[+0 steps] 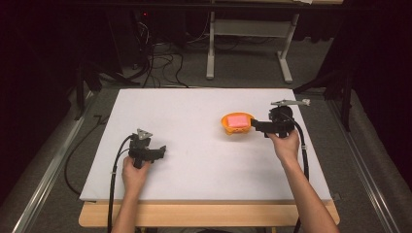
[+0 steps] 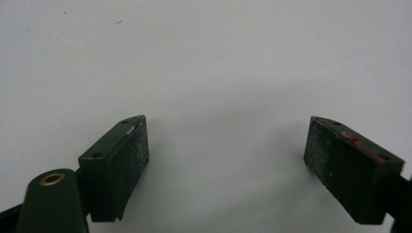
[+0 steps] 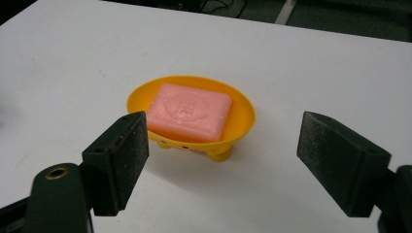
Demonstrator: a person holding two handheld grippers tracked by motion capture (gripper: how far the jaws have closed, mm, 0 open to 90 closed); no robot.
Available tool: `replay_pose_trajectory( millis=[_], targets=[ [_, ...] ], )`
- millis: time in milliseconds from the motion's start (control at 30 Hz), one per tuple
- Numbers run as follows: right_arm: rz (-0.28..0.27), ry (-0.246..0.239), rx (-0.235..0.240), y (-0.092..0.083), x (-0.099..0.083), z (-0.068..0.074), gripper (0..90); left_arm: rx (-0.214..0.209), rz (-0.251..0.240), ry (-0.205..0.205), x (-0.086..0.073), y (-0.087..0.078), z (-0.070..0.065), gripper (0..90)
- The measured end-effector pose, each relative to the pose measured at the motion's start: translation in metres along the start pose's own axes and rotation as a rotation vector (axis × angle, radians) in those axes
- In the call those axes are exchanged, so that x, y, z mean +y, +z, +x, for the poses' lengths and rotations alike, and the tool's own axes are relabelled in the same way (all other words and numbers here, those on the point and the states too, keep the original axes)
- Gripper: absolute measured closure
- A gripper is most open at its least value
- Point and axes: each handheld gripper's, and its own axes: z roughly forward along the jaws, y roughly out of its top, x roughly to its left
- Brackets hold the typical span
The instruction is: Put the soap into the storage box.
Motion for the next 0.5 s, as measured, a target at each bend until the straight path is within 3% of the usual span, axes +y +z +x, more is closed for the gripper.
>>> replay_pose_trajectory(
  millis=[500],
  targets=[
    [-0.015, -0.012, 0.026, -0.015, -0.022, -0.004, 20.0, 0.0, 0.0, 0.0, 0.0, 0.0, 0.0, 16.8]
  ],
)
